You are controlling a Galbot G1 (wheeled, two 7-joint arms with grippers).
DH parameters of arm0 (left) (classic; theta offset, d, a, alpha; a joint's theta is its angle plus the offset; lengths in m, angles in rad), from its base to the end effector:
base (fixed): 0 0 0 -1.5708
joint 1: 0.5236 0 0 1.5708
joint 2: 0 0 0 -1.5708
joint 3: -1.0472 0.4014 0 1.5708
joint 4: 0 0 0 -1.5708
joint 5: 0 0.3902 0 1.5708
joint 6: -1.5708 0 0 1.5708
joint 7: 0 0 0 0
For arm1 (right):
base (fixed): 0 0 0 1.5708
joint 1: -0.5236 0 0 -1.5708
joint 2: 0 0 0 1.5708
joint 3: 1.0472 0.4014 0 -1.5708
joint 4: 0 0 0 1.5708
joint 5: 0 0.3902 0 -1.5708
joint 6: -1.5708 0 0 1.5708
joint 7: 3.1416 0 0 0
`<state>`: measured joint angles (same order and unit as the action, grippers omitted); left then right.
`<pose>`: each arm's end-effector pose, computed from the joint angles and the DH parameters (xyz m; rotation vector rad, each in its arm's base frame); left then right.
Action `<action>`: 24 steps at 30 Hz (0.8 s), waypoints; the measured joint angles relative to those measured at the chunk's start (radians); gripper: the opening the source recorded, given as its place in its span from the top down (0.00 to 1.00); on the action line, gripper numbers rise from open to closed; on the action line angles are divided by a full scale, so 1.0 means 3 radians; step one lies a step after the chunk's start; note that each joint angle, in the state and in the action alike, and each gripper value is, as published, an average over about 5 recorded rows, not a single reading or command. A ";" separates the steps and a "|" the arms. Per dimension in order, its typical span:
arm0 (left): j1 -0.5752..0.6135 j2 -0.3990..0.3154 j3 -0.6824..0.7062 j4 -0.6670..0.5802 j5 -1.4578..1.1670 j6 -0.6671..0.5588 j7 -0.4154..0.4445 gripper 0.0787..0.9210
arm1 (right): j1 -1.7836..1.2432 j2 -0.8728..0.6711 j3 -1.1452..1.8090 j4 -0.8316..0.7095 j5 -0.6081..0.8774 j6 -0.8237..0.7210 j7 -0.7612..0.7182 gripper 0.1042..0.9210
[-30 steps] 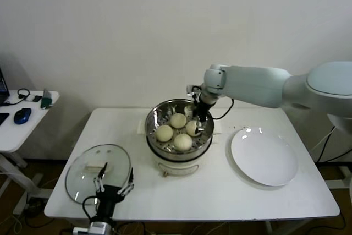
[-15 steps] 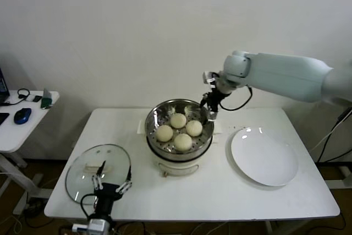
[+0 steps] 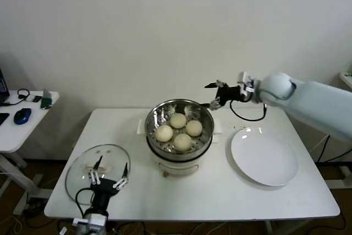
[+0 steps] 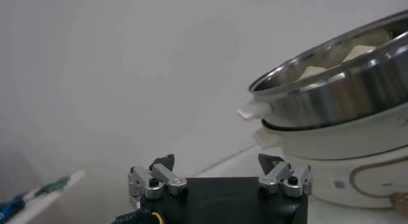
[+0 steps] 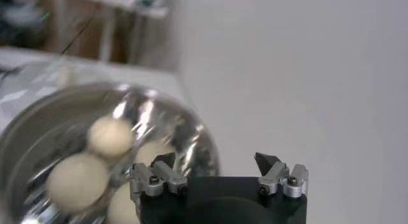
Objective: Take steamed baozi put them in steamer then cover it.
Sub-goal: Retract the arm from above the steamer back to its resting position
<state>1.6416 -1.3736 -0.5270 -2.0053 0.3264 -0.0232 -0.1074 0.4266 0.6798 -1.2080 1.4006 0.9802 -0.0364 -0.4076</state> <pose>0.1631 0.0476 -0.3907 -0.0311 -2.9531 -0.7591 0.5804 -0.1249 -0.1183 1.3159 -2.4504 0.8376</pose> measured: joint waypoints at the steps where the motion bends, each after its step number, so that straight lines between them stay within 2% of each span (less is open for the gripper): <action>1: 0.0000 0.0003 -0.0005 -0.0007 0.0063 0.0012 0.0000 0.12 | -0.0156 -0.0072 0.0171 0.0048 0.0004 0.0050 0.0107 0.12; 12: 0.0019 0.0082 -0.0048 -0.0108 0.1068 0.0284 0.0046 0.12 | -0.2003 -0.0569 0.2073 0.0515 -0.0057 0.0404 0.1031 0.12; 24: -0.0004 0.0252 -0.0112 -0.0094 0.2598 0.0573 0.0225 0.12 | -0.4093 -0.0257 0.4266 0.0920 -0.0321 0.0323 0.1468 0.12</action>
<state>1.6404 -1.2981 -0.5607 -2.0335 1.1058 0.1487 -0.0398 -0.8014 0.6026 0.0718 1.6767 0.8839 0.0606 0.0328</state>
